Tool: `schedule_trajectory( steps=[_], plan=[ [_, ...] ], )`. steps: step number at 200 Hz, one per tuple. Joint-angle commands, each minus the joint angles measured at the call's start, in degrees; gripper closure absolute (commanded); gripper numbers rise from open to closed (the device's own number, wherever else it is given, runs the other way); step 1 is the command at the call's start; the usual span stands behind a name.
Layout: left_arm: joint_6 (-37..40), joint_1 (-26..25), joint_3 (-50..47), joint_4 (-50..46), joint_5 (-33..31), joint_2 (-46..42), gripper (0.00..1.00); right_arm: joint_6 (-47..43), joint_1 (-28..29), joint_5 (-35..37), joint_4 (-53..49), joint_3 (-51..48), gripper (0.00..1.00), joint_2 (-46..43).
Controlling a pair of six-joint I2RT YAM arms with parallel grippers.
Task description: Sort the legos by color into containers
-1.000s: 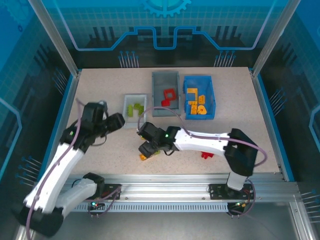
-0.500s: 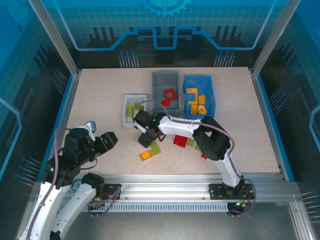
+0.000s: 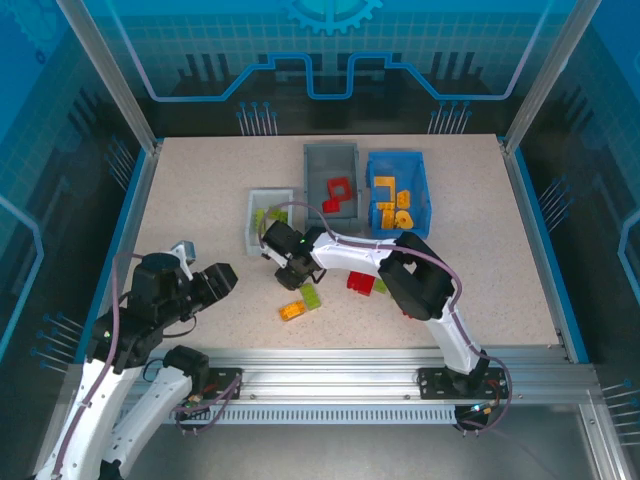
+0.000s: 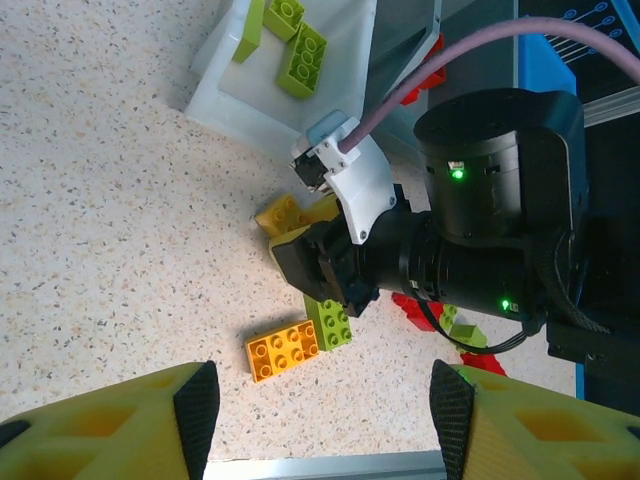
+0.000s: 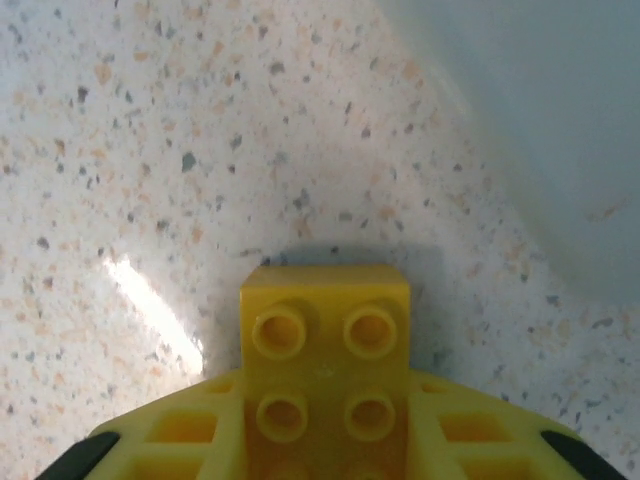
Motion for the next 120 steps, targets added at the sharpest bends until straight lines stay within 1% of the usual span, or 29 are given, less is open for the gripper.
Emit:
schedule_trajectory(
  steps=[1,14,39,57,66,74,81,93,108,120],
  plan=[
    [-0.97,-0.07,1.26,2.39,2.82,1.06,0.39,1.60,0.47,2.79,0.23,-4.21,0.71,-6.90],
    [-1.16,-0.08,1.80,3.98,4.41,1.93,0.39,2.66,0.41,4.40,1.37,-7.50,0.72,-12.18],
    [-1.92,-0.16,2.32,9.18,8.65,4.86,0.38,5.73,-0.62,7.82,2.52,-15.19,0.73,-25.72],
    [-3.04,-0.46,2.15,13.94,11.89,8.23,0.38,8.88,-3.62,8.92,3.12,-22.37,0.73,-35.93],
    [-3.67,-1.33,1.90,16.93,12.32,10.26,0.38,10.46,-5.80,9.57,3.34,-25.24,0.73,-40.01],
    [-4.13,-2.71,1.94,19.72,11.97,12.07,0.38,11.94,-9.02,9.22,3.54,-28.10,0.73,-43.70],
    [-4.32,-4.06,2.24,21.95,11.38,13.88,0.38,13.09,-12.93,7.69,4.10,-30.36,0.73,-46.99],
    [-4.12,-8.06,3.96,25.19,9.35,17.98,0.38,14.61,-19.57,5.40,4.34,-32.56,0.72,-50.00],
    [-2.39,-14.26,7.33,27.66,4.87,24.45,0.38,15.47,-27.42,2.48,4.06,-32.58,0.71,-50.40],
    [-0.54,-19.03,10.99,29.18,1.67,29.67,0.38,16.18,-32.56,0.77,3.41,-30.83,0.70,-47.80]
  ],
)
